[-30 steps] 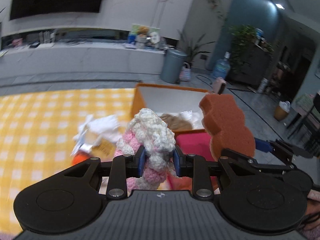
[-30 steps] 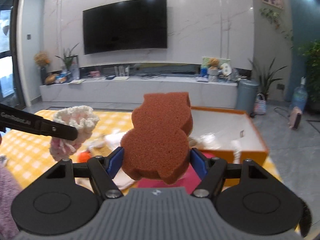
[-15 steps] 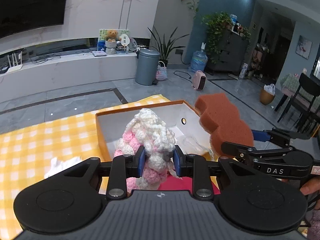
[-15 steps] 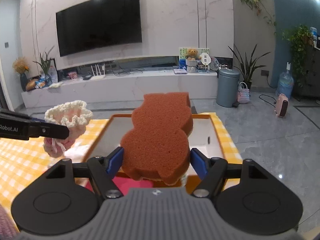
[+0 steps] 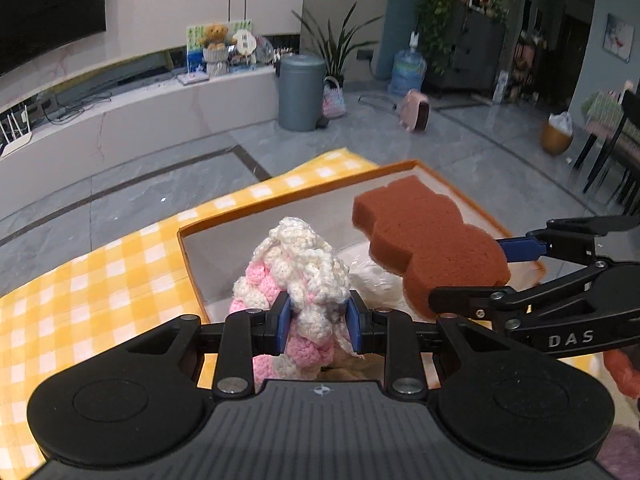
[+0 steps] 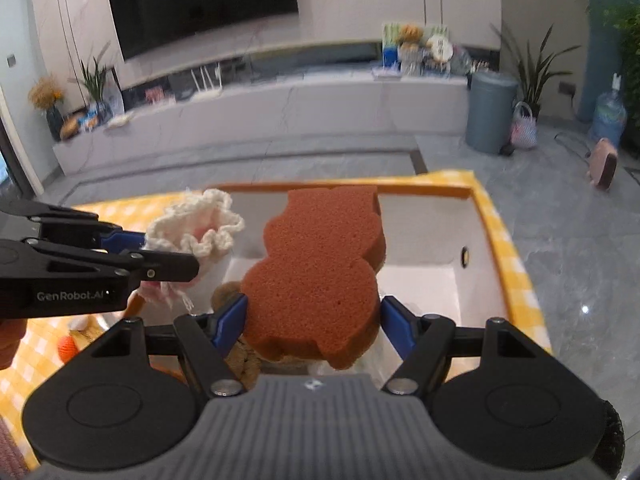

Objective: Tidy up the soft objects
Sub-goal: 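Carry the pouch and sponge into the orange box and release both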

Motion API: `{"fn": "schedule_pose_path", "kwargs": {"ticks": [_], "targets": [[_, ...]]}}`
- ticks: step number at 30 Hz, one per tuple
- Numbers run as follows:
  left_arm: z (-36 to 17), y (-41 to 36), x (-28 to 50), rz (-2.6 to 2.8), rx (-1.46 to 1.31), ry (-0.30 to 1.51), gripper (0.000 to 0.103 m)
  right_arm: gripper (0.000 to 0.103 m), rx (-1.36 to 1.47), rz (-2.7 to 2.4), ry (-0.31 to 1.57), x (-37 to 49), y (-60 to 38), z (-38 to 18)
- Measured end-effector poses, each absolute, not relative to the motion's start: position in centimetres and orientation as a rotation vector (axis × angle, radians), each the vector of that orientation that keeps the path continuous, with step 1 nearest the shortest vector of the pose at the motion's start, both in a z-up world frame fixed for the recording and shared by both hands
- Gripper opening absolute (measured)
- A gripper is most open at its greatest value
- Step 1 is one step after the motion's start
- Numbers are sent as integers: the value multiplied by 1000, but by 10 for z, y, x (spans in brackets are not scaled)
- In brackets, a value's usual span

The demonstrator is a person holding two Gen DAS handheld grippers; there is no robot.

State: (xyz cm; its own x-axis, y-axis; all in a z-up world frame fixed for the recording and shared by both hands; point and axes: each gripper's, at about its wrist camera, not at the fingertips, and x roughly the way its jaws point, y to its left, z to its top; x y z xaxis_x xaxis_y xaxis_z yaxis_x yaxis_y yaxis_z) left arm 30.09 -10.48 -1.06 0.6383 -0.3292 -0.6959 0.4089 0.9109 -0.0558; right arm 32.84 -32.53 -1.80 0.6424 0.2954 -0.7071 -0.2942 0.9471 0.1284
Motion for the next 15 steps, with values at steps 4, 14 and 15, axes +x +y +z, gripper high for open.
{"fn": "schedule_pose_path", "kwargs": {"ticks": [4,14,15], "targets": [[-20,-112,311,-436,178,758,32,72,-32,353,856,356,-313,-32],[-43,-112,331,-366,212,771,44,76,-158,369,857,381,-300,-49],[-42,-112,330,-357,215,762,47,77,-160,365,855,380,-300,-48]]}}
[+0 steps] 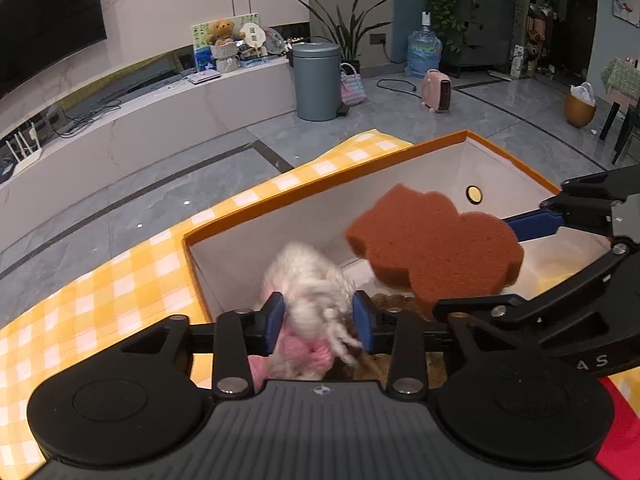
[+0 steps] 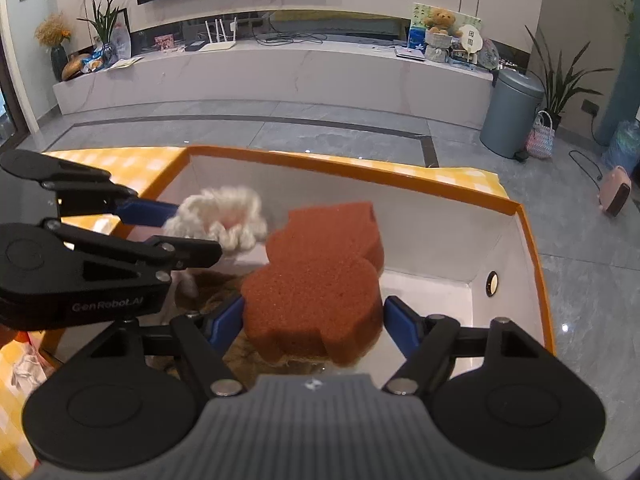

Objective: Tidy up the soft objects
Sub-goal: 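Carry the pouch and sponge into the orange box and release both, then withdraw both open tools back over the table toward the wipes packet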

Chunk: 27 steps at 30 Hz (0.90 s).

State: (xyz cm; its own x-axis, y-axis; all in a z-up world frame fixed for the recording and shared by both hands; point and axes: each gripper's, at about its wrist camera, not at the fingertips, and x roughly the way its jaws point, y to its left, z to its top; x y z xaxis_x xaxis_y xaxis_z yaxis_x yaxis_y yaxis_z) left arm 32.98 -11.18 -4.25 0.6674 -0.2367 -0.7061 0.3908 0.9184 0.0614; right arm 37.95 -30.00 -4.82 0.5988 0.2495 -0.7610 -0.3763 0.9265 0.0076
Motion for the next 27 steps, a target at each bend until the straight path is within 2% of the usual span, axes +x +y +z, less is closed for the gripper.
{"fn": "schedule_pose_path", "kwargs": {"ticks": [1,3,17,27], "targets": [[-41,-111,328,-350,220,752,53,81,-157,359,852,379,-300,-47],[-36,-109,323,-346,220,736,59,84,-150,343,838,376,-302,-43],[12,-93,274,-341,223,679,63,84,-142,330,787,334,-305,0],[37,-75,176,-292,287,553,63,84,-52,331,659,235,-296,28]]}}
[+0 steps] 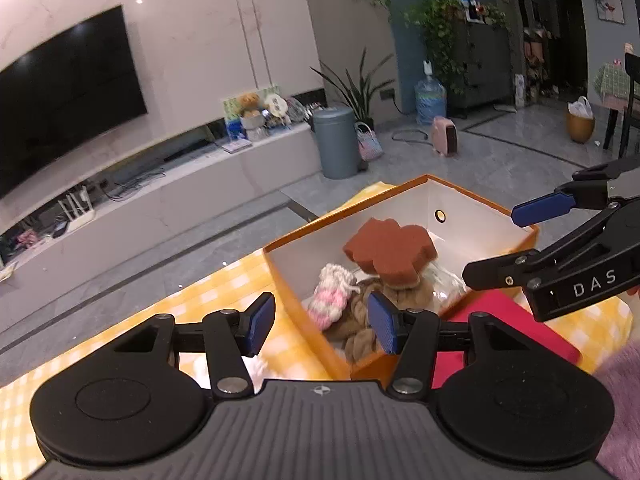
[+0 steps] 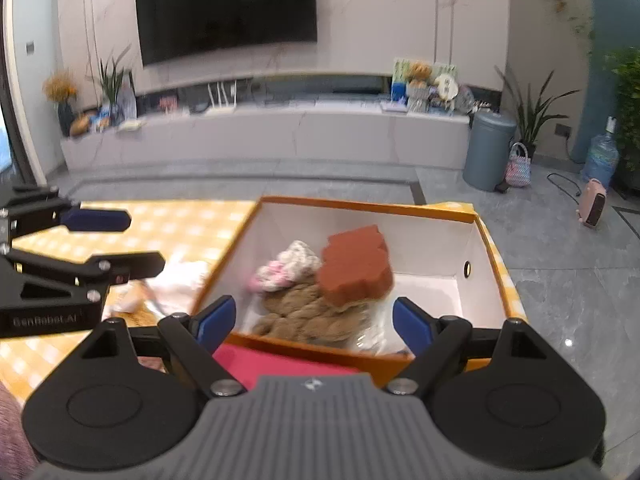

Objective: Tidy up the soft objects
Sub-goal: 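Withdraw both open tools back over the table toward the wipes packet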

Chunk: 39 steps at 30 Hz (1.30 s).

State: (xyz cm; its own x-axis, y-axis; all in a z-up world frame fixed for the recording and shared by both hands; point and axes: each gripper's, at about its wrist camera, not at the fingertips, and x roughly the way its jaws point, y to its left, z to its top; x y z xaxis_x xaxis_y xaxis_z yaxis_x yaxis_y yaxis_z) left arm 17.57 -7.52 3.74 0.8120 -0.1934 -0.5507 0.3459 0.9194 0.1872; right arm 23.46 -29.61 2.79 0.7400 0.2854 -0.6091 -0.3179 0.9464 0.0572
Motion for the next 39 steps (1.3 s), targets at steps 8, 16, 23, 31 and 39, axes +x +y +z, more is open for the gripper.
{"fn": "schedule_pose_path", "kwargs": {"ticks": [8,16,23,31,39], "targets": [[16,-48,108,-217,214,522,63,84,64,288,551,147,-267,12],[-22,-8,75,-162,82,632,63,84,77,193,602,102,-228,-28],[-45,23,65,-157,-38,720,63,84,10,260,650,87,-194,-61],[-63,56,63,-97,-179,769,63,72,-89,336,697,95,-158,-82],[-68,72,78,-92,-250,789,63,63,-166,408,737,119,-130,-95]]}}
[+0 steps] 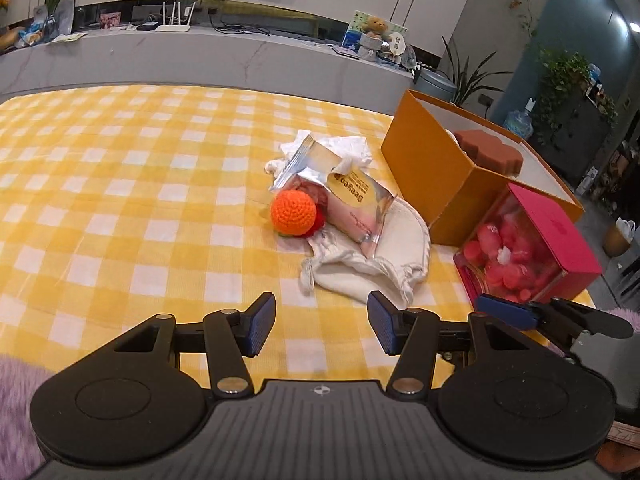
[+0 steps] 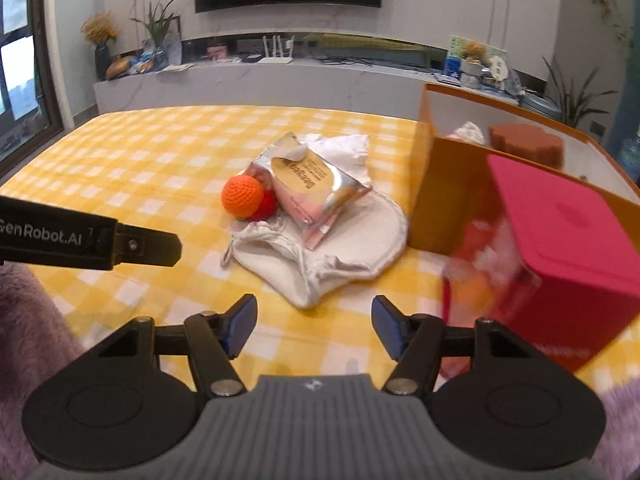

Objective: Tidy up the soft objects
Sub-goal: 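Withdraw both open tools back over the table toward the wipes packet, then grasp the orange crocheted ball with the left gripper while the right gripper grasps the Deeyeo packet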

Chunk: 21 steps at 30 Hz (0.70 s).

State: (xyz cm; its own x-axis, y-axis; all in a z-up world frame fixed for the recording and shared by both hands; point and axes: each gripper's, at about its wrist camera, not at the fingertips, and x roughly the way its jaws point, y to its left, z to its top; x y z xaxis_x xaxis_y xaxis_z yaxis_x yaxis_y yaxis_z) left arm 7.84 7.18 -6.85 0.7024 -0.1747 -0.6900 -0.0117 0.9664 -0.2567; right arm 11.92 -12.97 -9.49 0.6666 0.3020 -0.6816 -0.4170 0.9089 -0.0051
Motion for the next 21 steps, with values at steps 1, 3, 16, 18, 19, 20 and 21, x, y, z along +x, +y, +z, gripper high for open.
{"fn": "schedule_pose_path", "kwargs": {"ticks": [1,3,16,18,19,20,21], "targets": [[-67,72,82,-92,-244,788,63,63,-173,413,738,124,-126,-96],[-66,73,90,-96,-233,786,63,63,-185,422,734,134,-121,-97],[-75,79,170,-72,-161,833,62,70,-291,472,695,214,-89,-103],[-83,80,175,-75,-182,823,62,73,-297,474,681,219,-89,-107],[-87,81,177,-82,-196,825,62,73,-302,478,680,221,-89,-109],[-92,82,179,-87,-209,823,62,73,-307,481,681,222,-89,-112],[-95,83,180,-85,-210,827,62,73,-312,483,682,223,-89,-116]]}}
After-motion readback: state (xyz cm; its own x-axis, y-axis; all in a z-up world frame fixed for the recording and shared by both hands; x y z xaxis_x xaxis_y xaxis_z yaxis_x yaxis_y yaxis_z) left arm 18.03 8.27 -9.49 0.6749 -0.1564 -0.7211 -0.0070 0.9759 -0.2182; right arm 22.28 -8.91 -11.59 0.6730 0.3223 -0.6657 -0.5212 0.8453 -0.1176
